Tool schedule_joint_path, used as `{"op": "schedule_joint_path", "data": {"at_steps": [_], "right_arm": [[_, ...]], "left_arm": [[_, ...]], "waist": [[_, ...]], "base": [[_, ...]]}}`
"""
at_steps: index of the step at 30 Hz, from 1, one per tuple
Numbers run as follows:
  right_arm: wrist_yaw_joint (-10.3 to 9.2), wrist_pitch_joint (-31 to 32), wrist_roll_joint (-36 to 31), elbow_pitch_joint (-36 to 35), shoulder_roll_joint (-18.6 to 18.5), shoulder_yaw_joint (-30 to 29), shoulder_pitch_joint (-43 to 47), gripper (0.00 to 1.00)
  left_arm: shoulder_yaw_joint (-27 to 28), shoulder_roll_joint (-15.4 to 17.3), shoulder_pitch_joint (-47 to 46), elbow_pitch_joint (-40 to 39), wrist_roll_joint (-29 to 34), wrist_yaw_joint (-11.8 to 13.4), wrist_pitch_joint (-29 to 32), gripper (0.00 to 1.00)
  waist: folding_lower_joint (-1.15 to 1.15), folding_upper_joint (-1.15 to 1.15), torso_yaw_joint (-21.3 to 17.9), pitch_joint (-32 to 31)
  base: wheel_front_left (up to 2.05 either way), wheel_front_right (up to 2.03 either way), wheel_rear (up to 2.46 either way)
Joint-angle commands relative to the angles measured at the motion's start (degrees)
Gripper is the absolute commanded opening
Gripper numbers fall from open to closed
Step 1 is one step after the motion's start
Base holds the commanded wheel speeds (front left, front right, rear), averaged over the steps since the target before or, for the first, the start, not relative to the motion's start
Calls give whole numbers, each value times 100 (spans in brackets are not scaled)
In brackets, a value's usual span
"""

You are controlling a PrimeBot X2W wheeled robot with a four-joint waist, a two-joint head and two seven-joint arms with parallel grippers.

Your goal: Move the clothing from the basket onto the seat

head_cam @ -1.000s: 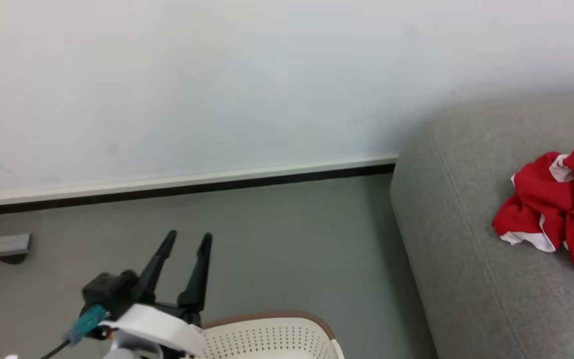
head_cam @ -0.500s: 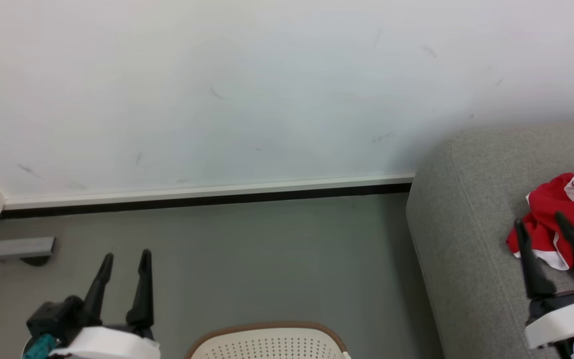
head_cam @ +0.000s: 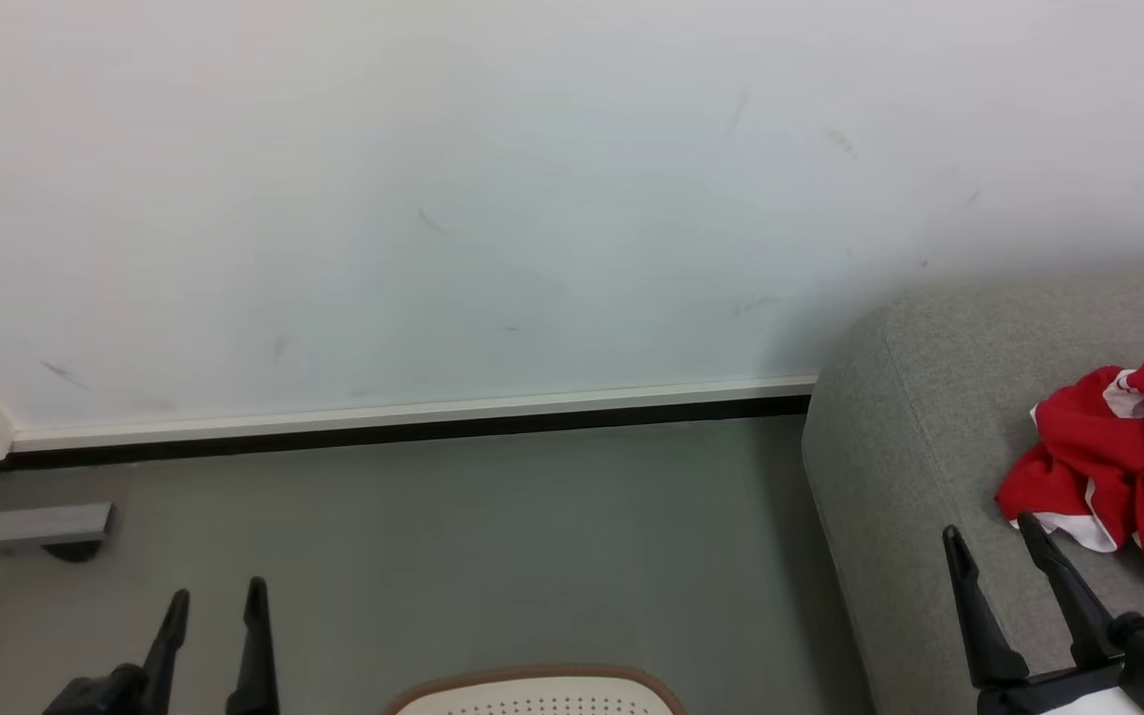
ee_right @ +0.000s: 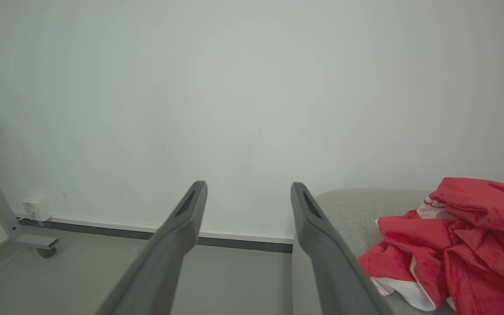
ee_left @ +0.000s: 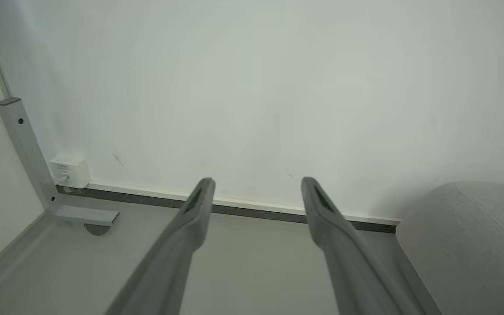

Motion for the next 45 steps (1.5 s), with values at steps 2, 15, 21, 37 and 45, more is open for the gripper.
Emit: {"op": "schedule_joint_path", "data": {"at_steps": [2,15,21,37,45], "right_arm": [[-14,-35,66,-141,64,-11,135,100],[-14,-39,179,-146,250,140,267,100],[-14,-40,237,-93,177,218,160,100],[0,39,453,95,262,323,296,0],[-1,244,1237,115,312,135,229,0]], "left_arm": [[79,-47,148,32,106,2,-4,100],[203,-97,183,281,167,-92,-3,100],[179,-103,176,290,104,-112,-4,100],[130,-164,175,504,-146,-110,108,0],[119,-157,100,424,-1047,-120,348,0]], "waist": [[0,0,41,-46],[0,0,165,-119],[0,0,171,-129],[0,0,168,-124],[0,0,181,-107]], "base": [[0,0,0],[0,0,0],[0,0,0],[0,0,0],[0,0,0]]}}
